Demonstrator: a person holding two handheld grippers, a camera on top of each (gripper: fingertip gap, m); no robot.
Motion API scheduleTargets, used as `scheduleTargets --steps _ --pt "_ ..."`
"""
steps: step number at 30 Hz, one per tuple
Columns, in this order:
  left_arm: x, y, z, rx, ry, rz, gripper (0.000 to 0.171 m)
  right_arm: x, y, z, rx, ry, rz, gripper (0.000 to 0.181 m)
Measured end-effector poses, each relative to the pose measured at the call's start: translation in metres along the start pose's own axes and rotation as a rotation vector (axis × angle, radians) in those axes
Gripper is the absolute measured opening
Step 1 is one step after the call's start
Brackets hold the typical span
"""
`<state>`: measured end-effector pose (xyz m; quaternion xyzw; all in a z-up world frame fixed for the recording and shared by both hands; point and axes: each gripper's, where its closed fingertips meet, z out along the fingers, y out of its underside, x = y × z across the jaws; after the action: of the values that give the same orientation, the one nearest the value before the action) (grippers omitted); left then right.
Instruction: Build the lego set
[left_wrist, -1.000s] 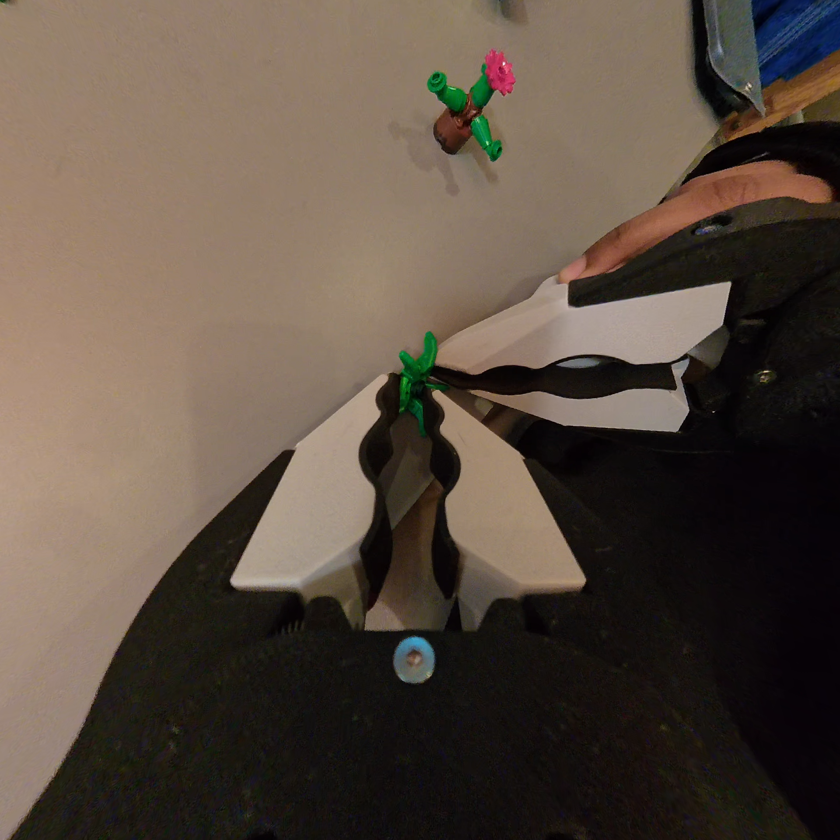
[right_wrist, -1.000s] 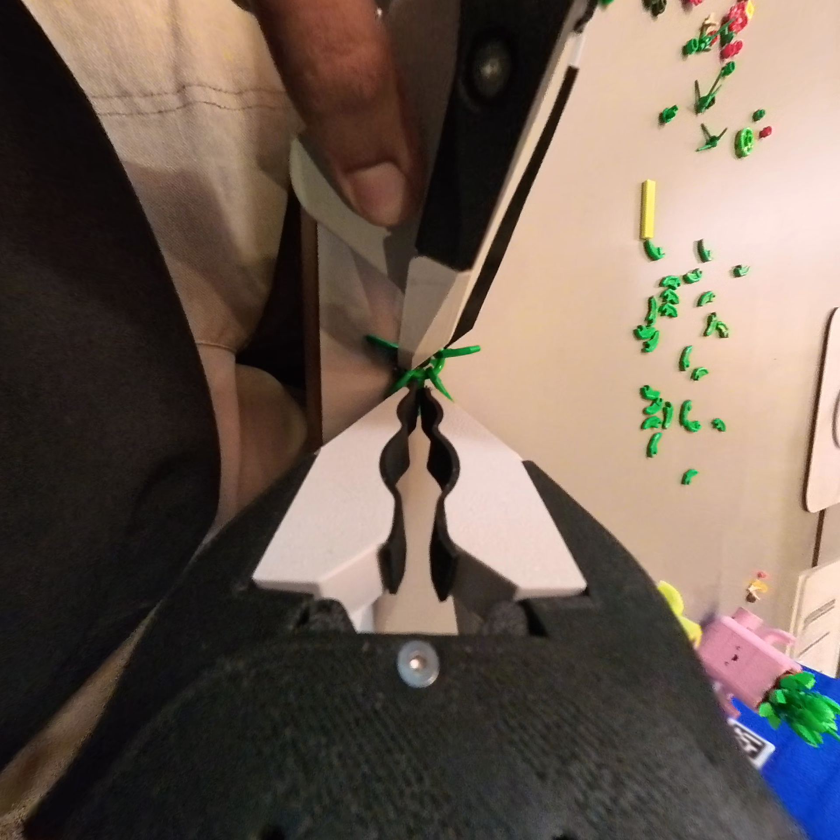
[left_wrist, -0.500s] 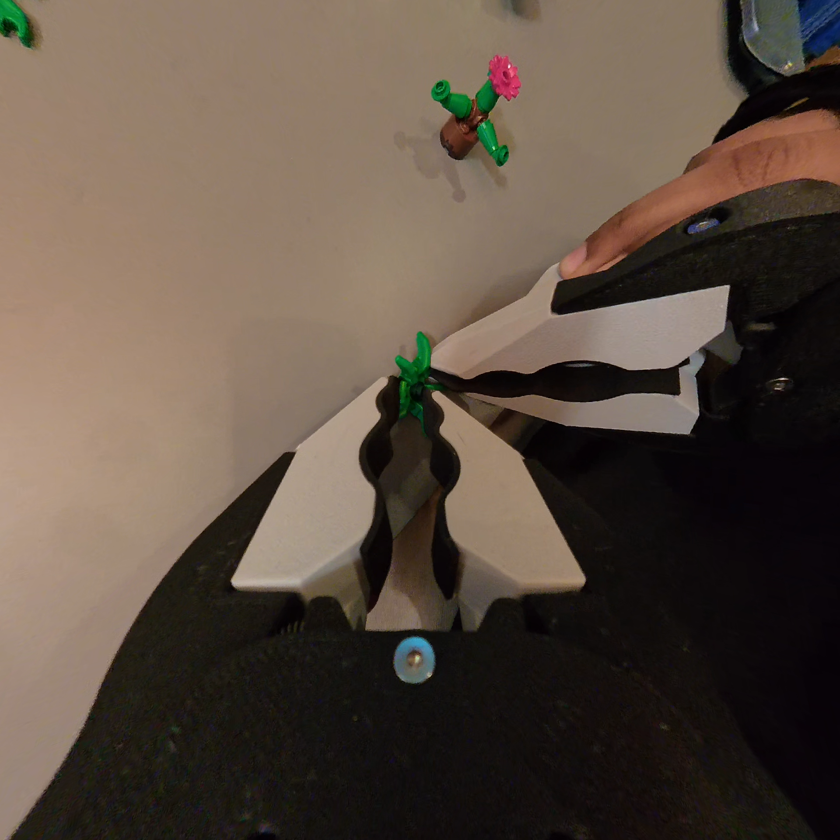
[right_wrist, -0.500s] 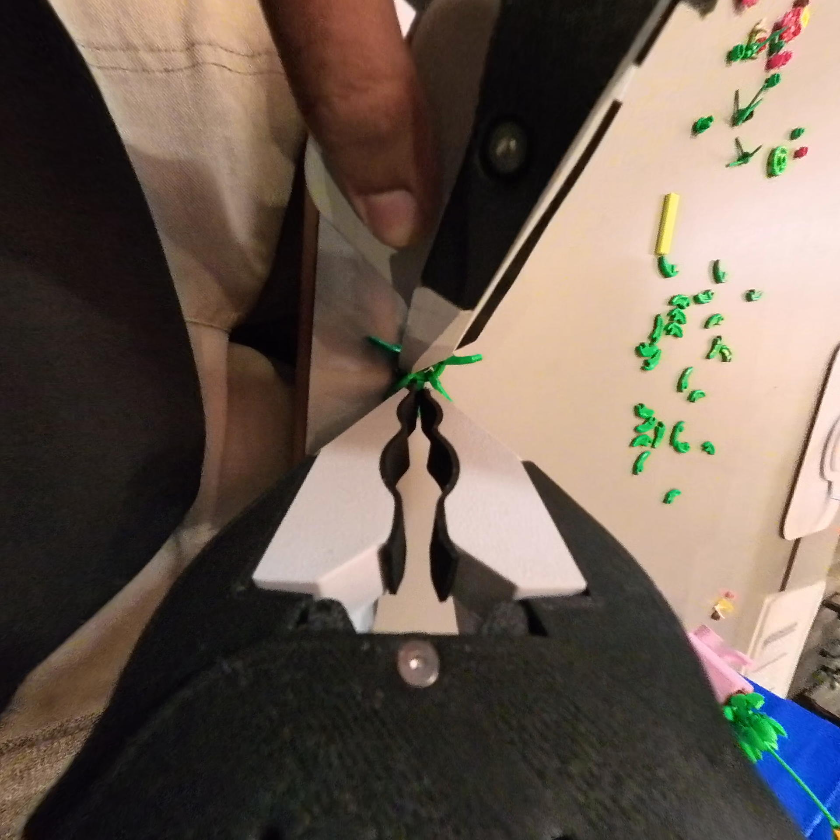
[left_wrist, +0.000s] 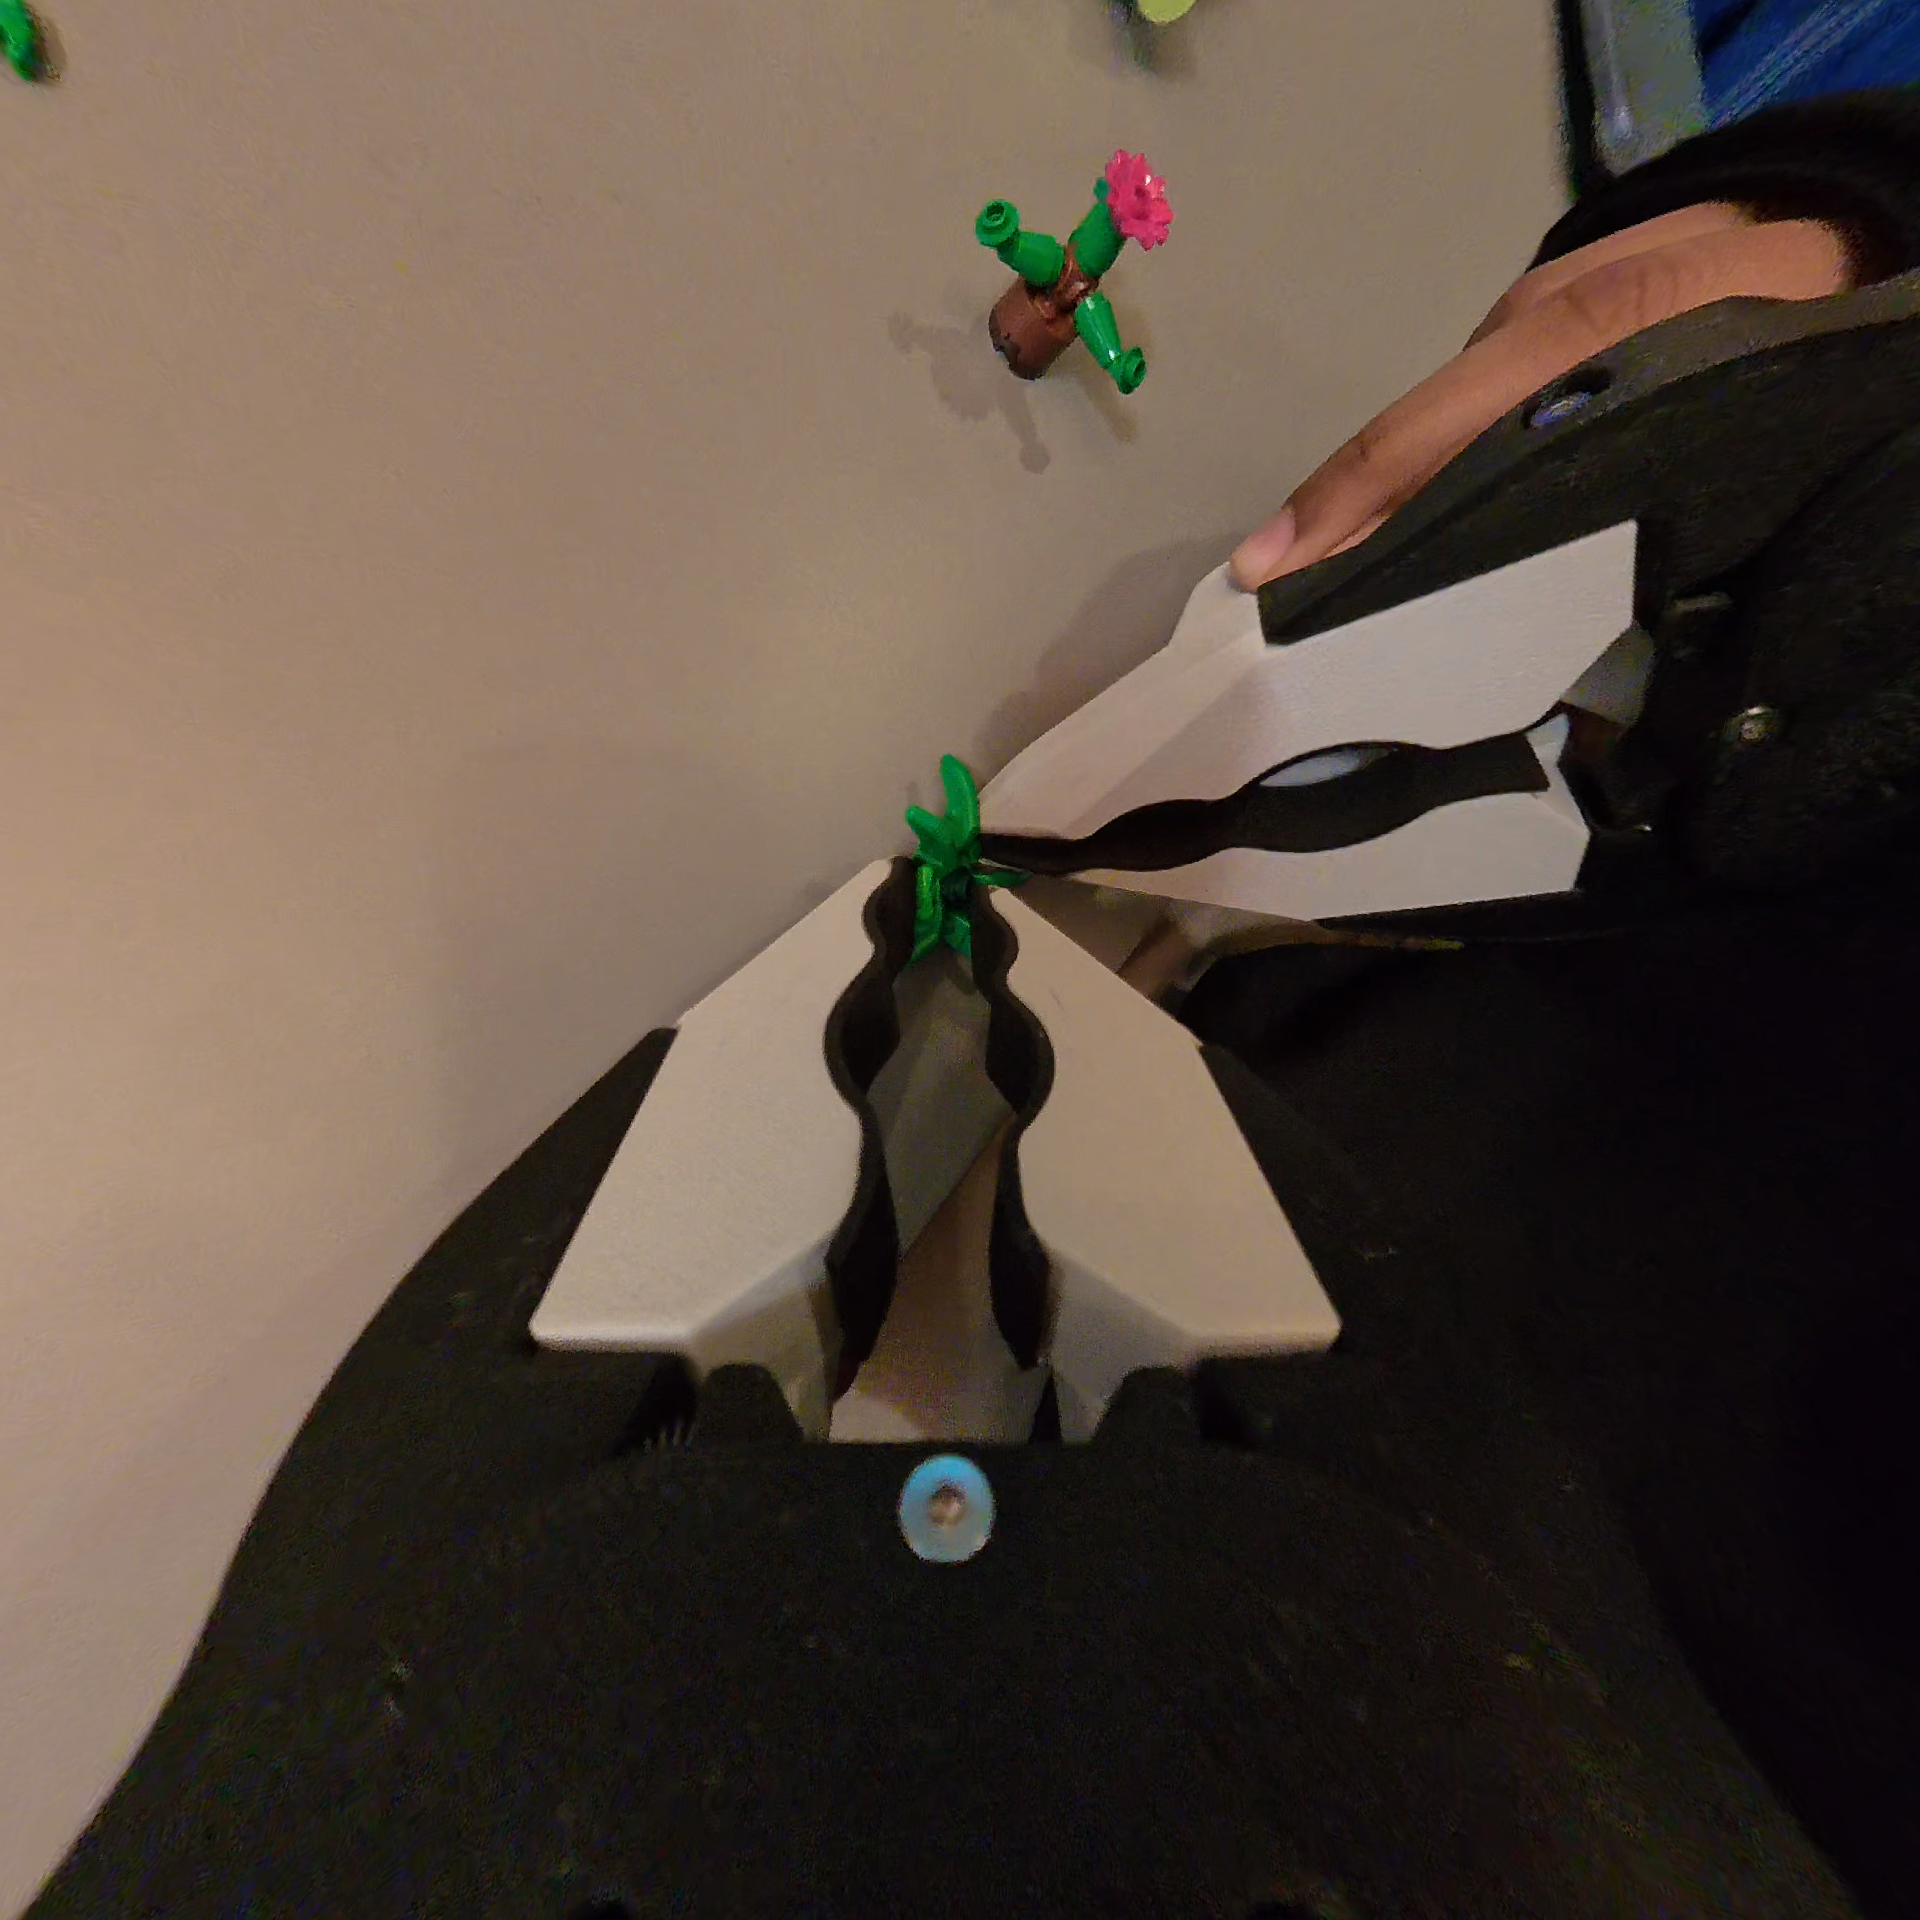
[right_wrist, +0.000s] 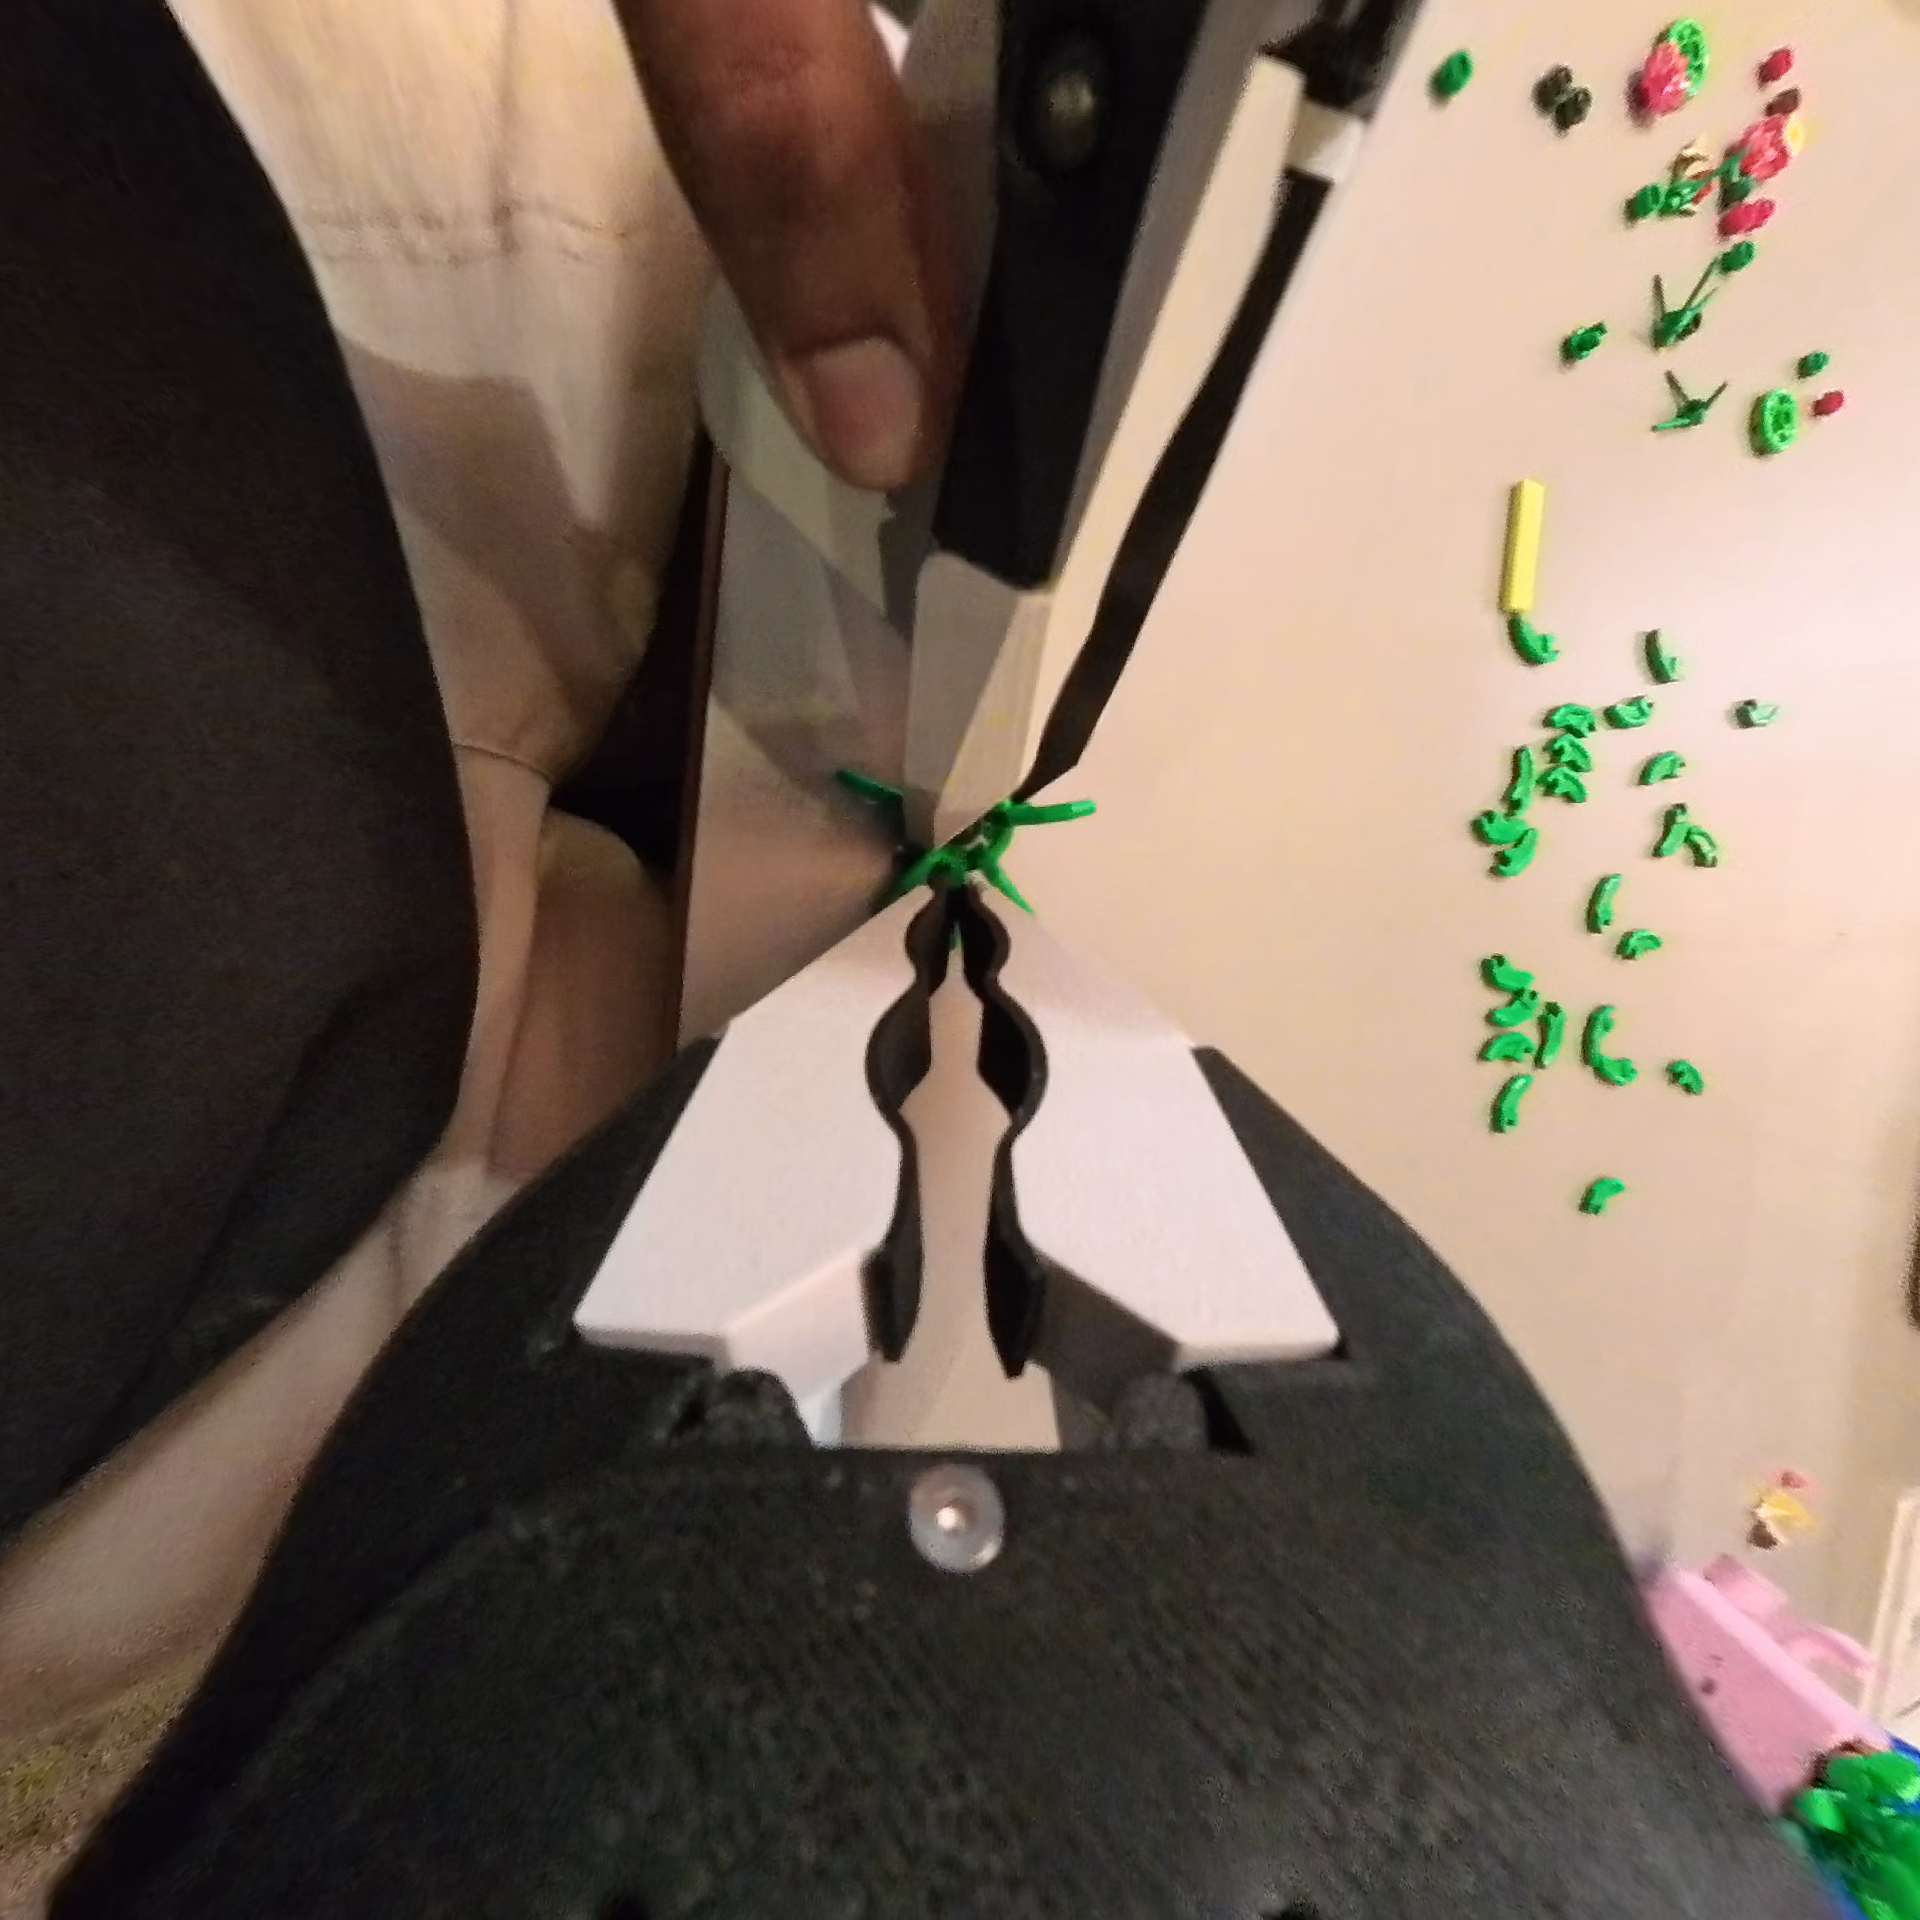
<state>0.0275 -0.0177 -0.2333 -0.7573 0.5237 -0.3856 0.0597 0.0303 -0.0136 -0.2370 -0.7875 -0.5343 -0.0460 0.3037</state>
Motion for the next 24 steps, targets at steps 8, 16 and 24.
scheduleTargets --steps 8,16,24 --pt "-0.003 -0.013 -0.019 0.209 0.253 -0.186 0.008 0.012 0.006 -0.013 0.149 0.000 0.365 0.026" --pt "-0.007 -0.043 -0.053 0.539 0.498 -0.286 0.007 0.032 -0.013 -0.037 0.606 -0.040 0.895 0.049" --pt "0.008 -0.047 -0.049 0.538 0.538 -0.233 0.006 0.021 -0.023 -0.039 0.689 -0.022 0.864 0.033"
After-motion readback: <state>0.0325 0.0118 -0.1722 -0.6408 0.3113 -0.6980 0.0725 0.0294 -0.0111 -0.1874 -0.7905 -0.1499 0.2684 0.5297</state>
